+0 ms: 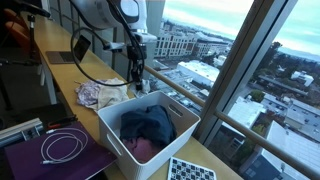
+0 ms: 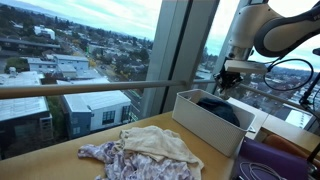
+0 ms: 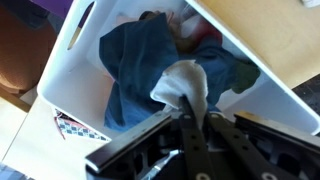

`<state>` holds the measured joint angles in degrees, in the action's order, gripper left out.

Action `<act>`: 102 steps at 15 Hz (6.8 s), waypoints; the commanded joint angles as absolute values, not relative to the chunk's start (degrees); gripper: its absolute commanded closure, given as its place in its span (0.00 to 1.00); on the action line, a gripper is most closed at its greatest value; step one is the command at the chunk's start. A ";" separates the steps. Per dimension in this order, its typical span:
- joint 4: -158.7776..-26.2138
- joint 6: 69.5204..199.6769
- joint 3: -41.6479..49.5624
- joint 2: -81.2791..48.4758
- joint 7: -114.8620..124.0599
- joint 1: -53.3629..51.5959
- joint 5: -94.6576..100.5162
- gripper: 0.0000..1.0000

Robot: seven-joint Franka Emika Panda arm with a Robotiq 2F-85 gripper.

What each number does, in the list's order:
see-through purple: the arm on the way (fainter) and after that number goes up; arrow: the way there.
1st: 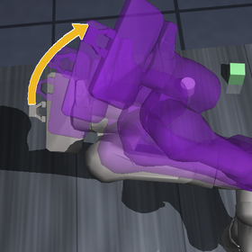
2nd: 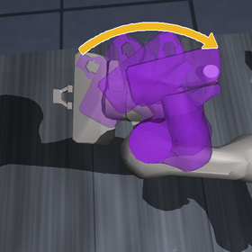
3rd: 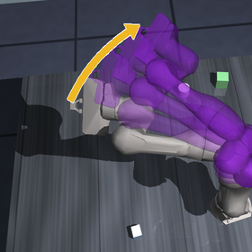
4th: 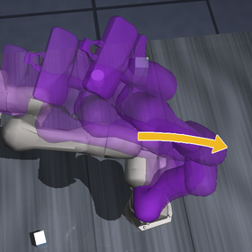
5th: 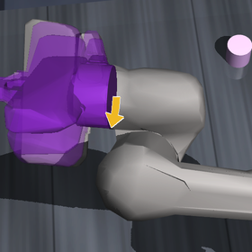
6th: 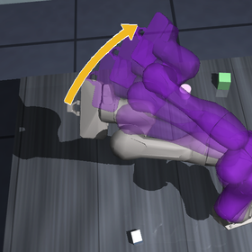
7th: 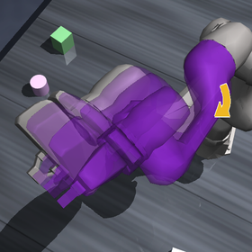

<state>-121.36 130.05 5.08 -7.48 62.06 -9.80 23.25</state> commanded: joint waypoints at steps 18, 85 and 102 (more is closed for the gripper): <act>-109.65 131.13 -8.55 -20.17 65.12 -17.87 23.89 0.00; -105.96 116.80 0.78 8.76 46.30 -2.64 12.59 0.93; -77.32 101.31 0.25 10.40 41.85 6.17 15.94 0.93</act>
